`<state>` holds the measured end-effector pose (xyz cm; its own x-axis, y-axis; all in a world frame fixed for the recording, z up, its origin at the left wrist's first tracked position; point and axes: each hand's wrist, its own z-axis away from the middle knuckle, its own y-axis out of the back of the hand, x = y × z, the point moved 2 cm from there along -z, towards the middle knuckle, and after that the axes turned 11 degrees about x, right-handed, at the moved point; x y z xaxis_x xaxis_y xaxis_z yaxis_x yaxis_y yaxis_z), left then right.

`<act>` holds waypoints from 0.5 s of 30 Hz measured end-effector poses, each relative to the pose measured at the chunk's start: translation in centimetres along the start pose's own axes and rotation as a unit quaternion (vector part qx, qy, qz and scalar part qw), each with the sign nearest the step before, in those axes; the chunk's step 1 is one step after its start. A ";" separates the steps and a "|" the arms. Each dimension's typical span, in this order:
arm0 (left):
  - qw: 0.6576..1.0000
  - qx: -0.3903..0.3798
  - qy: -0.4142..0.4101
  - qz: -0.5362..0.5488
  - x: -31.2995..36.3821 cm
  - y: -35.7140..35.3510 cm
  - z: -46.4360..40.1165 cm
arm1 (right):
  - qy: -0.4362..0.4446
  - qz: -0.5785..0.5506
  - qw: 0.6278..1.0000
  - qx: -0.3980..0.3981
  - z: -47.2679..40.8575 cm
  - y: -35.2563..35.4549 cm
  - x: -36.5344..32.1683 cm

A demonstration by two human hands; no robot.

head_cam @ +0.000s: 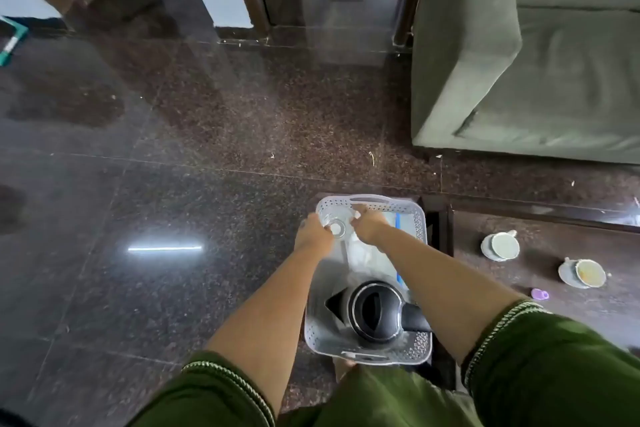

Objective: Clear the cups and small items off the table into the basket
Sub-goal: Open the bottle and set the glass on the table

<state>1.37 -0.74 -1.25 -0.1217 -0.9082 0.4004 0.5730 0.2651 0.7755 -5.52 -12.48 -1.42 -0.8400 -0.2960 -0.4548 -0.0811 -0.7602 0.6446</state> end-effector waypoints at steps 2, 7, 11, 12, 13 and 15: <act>0.999 -0.031 0.001 -0.031 -0.5 -0.4 -0.9 | -0.022 0.008 0.999 -0.032 -0.7 -0.8 -0.4; 0.999 -0.052 -0.006 -0.015 -1.3 -1.5 -2.9 | -0.064 -0.069 0.995 -0.030 -3.0 -2.8 -0.2; 0.998 -0.046 0.036 0.038 -1.6 -2.0 -3.1 | -0.075 -0.065 0.994 -0.042 -2.9 -3.3 0.0; 0.997 -0.045 0.045 0.049 -1.6 -2.0 -3.1 | -0.066 -0.043 0.996 -0.039 -2.7 -3.1 -0.1; 0.996 -0.045 0.050 0.060 -1.6 -2.1 -3.3 | -0.059 -0.030 0.997 -0.030 -2.7 -2.8 -0.1; 0.995 -0.049 0.050 0.068 -1.6 -1.8 -3.3 | -0.068 -0.033 0.997 -0.033 -2.3 -2.3 -0.1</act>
<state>3.25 -0.88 -4.91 0.0419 -0.8951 0.4439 0.6562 0.3597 0.6634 -4.01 -12.04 -4.20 -0.8992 -0.1662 -0.4047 -0.1075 -0.8127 0.5727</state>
